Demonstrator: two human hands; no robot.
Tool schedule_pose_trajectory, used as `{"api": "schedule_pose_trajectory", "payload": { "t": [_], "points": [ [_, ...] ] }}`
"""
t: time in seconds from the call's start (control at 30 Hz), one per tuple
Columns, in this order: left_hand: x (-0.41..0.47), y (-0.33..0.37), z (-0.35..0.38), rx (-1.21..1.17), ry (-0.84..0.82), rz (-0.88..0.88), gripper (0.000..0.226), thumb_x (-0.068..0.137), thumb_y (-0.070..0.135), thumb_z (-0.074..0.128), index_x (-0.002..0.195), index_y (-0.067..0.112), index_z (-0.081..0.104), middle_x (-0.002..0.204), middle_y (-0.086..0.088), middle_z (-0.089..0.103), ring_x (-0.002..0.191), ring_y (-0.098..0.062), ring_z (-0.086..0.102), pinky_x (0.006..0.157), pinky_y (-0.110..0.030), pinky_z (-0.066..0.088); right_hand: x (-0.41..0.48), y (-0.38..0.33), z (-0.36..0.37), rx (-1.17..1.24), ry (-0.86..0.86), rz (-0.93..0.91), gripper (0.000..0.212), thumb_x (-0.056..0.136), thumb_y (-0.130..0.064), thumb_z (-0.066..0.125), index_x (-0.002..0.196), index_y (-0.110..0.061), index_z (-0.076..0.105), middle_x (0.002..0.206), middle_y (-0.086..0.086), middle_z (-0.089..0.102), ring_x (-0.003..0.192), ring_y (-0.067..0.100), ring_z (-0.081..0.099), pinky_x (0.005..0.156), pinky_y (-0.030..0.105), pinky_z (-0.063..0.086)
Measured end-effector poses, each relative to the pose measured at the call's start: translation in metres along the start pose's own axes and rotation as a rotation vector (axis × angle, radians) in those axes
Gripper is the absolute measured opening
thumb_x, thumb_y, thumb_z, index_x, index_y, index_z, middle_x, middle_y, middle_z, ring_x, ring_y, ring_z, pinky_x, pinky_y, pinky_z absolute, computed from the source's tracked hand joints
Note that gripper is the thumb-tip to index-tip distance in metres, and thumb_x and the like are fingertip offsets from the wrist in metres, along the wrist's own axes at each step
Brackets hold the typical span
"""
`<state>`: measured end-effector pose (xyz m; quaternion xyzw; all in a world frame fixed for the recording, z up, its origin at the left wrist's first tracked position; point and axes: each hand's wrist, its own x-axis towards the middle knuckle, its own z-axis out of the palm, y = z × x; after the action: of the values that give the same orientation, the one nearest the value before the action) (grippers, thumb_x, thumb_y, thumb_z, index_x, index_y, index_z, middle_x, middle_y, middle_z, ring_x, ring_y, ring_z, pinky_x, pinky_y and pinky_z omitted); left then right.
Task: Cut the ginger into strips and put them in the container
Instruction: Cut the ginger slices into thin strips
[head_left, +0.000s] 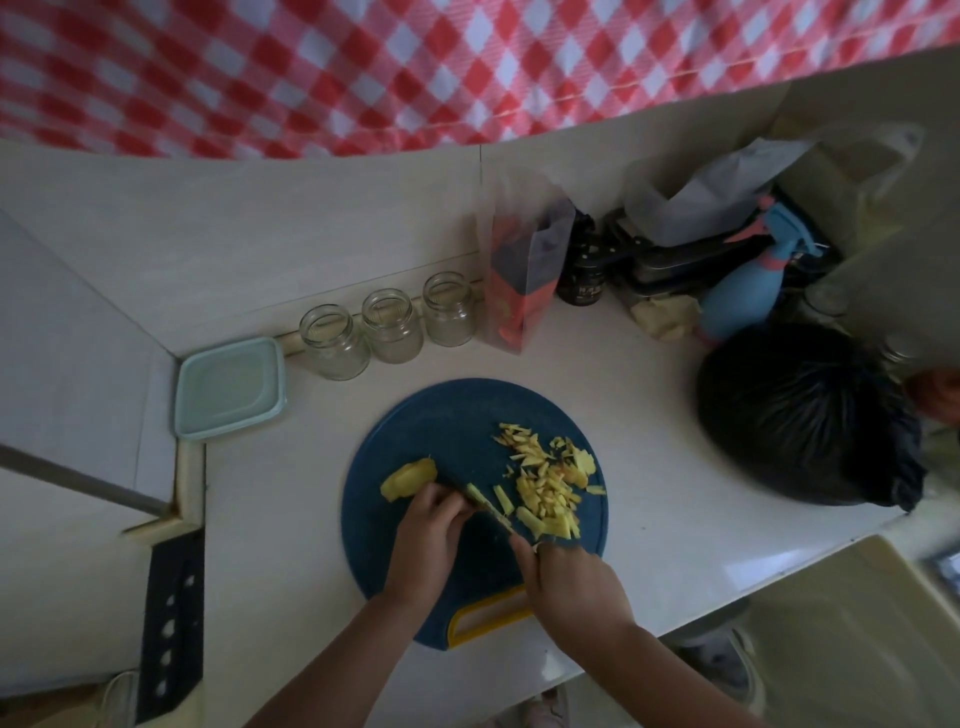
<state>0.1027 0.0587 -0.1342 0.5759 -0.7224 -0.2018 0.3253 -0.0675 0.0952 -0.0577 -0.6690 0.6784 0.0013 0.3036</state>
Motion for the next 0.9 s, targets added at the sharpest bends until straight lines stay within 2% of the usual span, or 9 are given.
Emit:
{"api": "schedule_pose_trajectory", "payload": {
  "t": [0.07, 0.13, 0.27, 0.4, 0.53, 0.7, 0.8, 0.9],
  "points": [
    [-0.001, -0.001, 0.001, 0.002, 0.002, -0.002, 0.015, 0.084, 0.005, 0.066, 0.088, 0.018, 0.06, 0.09, -0.001, 0.053, 0.08, -0.011, 0.059, 0.074, -0.025, 0.052, 0.002, 0.0, 0.001, 0.014, -0.018, 0.021, 0.057, 0.096, -0.059, 0.016, 0.066, -0.022, 0.047, 0.065, -0.003, 0.051, 0.069, 0.02, 0.059, 0.068, 0.033, 0.05],
    [0.0, -0.001, 0.001, -0.007, 0.001, 0.003, 0.022, 0.083, 0.004, 0.067, 0.089, 0.022, 0.056, 0.089, 0.0, 0.052, 0.08, -0.008, 0.058, 0.075, -0.021, 0.05, 0.004, 0.0, 0.002, 0.044, -0.036, 0.045, 0.058, 0.096, -0.059, 0.017, 0.066, -0.021, 0.049, 0.067, -0.002, 0.053, 0.069, 0.019, 0.057, 0.07, 0.034, 0.05],
    [0.001, -0.004, 0.001, -0.028, -0.001, 0.0, 0.014, 0.08, 0.003, 0.07, 0.085, 0.015, 0.065, 0.087, 0.003, 0.054, 0.08, -0.003, 0.057, 0.076, -0.014, 0.047, 0.012, 0.001, -0.004, 0.207, -0.126, 0.097, 0.059, 0.097, -0.056, 0.021, 0.063, -0.017, 0.048, 0.06, 0.0, 0.05, 0.059, 0.016, 0.051, 0.067, 0.033, 0.046],
    [0.003, -0.008, 0.002, -0.051, 0.012, 0.021, 0.01, 0.08, 0.005, 0.069, 0.086, 0.013, 0.068, 0.087, 0.005, 0.055, 0.082, -0.004, 0.059, 0.077, -0.014, 0.048, 0.023, 0.003, -0.023, 0.278, -0.236, 0.127, 0.057, 0.099, -0.054, 0.021, 0.066, -0.014, 0.044, 0.059, 0.0, 0.045, 0.05, 0.009, 0.044, 0.052, 0.021, 0.038],
    [0.0, -0.011, 0.005, -0.03, 0.016, 0.006, 0.016, 0.075, -0.004, 0.073, 0.083, 0.009, 0.07, 0.085, 0.002, 0.058, 0.084, -0.006, 0.059, 0.079, -0.014, 0.048, 0.029, 0.001, -0.026, 0.295, -0.302, 0.161, 0.056, 0.098, -0.056, 0.021, 0.069, -0.015, 0.047, 0.062, 0.001, 0.047, 0.05, 0.01, 0.046, 0.051, 0.021, 0.039],
    [-0.002, -0.009, 0.008, -0.014, 0.049, 0.005, 0.015, 0.074, -0.005, 0.073, 0.081, 0.008, 0.07, 0.083, -0.001, 0.06, 0.085, -0.006, 0.058, 0.08, -0.017, 0.05, 0.034, -0.008, -0.02, 0.353, -0.309, 0.167, 0.053, 0.1, -0.051, 0.019, 0.071, -0.016, 0.046, 0.058, 0.0, 0.041, 0.047, 0.008, 0.04, 0.045, 0.019, 0.036],
    [-0.002, -0.009, 0.008, -0.003, 0.049, -0.01, 0.017, 0.072, -0.007, 0.074, 0.08, 0.008, 0.069, 0.084, -0.002, 0.061, 0.086, -0.008, 0.059, 0.08, -0.016, 0.049, 0.041, -0.014, -0.008, 0.339, -0.236, 0.15, 0.05, 0.101, -0.048, 0.02, 0.072, -0.017, 0.046, 0.061, 0.0, 0.044, 0.054, 0.011, 0.045, 0.054, 0.023, 0.04],
    [-0.002, -0.007, 0.008, 0.016, 0.047, -0.034, 0.015, 0.072, -0.007, 0.073, 0.079, 0.006, 0.07, 0.084, -0.004, 0.062, 0.086, -0.007, 0.056, 0.081, -0.013, 0.046, 0.049, -0.018, 0.008, 0.296, -0.152, 0.123, 0.053, 0.101, -0.047, 0.018, 0.088, -0.01, 0.053, 0.078, 0.01, 0.055, 0.079, 0.026, 0.056, 0.071, 0.031, 0.041]
  ]
}}
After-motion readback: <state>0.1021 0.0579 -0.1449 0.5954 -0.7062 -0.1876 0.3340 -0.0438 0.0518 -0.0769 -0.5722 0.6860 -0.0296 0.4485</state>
